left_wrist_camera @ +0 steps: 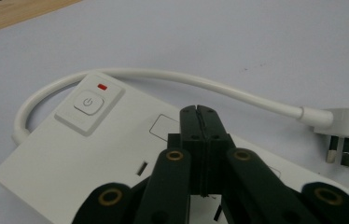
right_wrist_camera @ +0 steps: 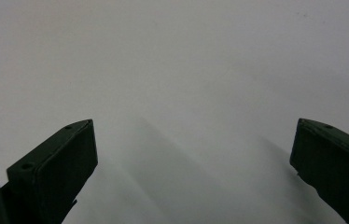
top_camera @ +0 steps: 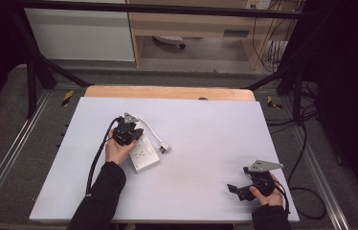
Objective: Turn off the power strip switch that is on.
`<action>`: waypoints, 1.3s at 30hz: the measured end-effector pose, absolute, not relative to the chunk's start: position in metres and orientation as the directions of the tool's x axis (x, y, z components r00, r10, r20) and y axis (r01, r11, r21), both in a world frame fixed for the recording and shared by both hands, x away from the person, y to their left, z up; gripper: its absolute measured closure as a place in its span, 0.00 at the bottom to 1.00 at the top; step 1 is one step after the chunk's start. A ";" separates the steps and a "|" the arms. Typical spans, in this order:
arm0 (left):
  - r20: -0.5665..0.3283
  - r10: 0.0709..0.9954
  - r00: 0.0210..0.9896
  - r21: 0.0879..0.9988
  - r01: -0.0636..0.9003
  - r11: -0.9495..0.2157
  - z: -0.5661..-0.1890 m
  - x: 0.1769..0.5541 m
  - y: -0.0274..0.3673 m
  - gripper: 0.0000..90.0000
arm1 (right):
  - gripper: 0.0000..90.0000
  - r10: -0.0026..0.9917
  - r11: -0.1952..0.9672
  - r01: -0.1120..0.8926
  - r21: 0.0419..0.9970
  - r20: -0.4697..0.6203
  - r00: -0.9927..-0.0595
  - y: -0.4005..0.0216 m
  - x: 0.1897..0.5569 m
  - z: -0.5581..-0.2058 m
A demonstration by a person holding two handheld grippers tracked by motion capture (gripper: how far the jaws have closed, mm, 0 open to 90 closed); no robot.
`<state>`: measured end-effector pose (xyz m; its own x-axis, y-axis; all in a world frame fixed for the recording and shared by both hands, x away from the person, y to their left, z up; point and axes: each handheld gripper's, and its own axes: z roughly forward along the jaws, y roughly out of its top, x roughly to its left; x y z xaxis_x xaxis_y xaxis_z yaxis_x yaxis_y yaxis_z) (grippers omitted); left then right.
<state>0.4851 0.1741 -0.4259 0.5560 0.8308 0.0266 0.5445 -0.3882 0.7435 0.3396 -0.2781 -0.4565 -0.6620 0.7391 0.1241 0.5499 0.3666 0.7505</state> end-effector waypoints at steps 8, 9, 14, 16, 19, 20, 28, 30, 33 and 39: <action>0.025 0.829 0.558 0.748 0.540 -0.386 -0.427 0.485 0.175 1.00 | 0.01 0.737 0.369 0.547 0.752 0.122 -0.665 -0.278 0.340 -0.456; 0.024 0.829 0.559 0.749 0.539 -0.385 -0.427 0.485 0.175 1.00 | 0.01 0.739 0.366 0.550 0.750 0.125 -0.662 -0.278 0.339 -0.456; 0.028 0.827 0.562 0.748 0.537 -0.390 -0.427 0.485 0.175 1.00 | 0.01 0.738 0.368 0.547 0.752 0.121 -0.663 -0.278 0.340 -0.456; 0.026 0.827 0.562 0.749 0.537 -0.389 -0.427 0.485 0.175 1.00 | 0.01 0.738 0.368 0.548 0.751 0.123 -0.663 -0.278 0.339 -0.456; 0.027 0.826 0.563 0.750 0.535 -0.389 -0.427 0.485 0.175 1.00 | 0.01 0.738 0.368 0.549 0.750 0.124 -0.663 -0.278 0.339 -0.456; 0.026 0.825 0.564 0.750 0.535 -0.389 -0.427 0.485 0.175 1.00 | 0.01 0.739 0.367 0.550 0.750 0.124 -0.663 -0.278 0.339 -0.456; 0.023 0.821 0.570 0.751 0.533 -0.391 -0.430 0.485 0.173 1.00 | 0.01 0.738 0.367 0.548 0.751 0.123 -0.663 -0.278 0.339 -0.456; 0.021 0.821 0.570 0.751 0.533 -0.390 -0.430 0.485 0.173 1.00 | 0.01 0.738 0.367 0.548 0.752 0.123 -0.663 -0.278 0.339 -0.456; 0.023 0.820 0.571 0.750 0.532 -0.391 -0.430 0.485 0.173 1.00 | 0.01 0.738 0.368 0.548 0.751 0.122 -0.664 -0.278 0.339 -0.456; 0.023 0.819 0.574 0.745 0.536 -0.397 -0.429 0.485 0.175 1.00 | 0.01 0.739 0.368 0.550 0.749 0.124 -0.662 -0.278 0.340 -0.456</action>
<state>0.4851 0.1750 -0.4285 0.5740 0.8186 0.0232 0.5360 -0.3969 0.7451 0.3396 -0.2782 -0.4564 -0.6625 0.7387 0.1240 0.5505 0.3679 0.7494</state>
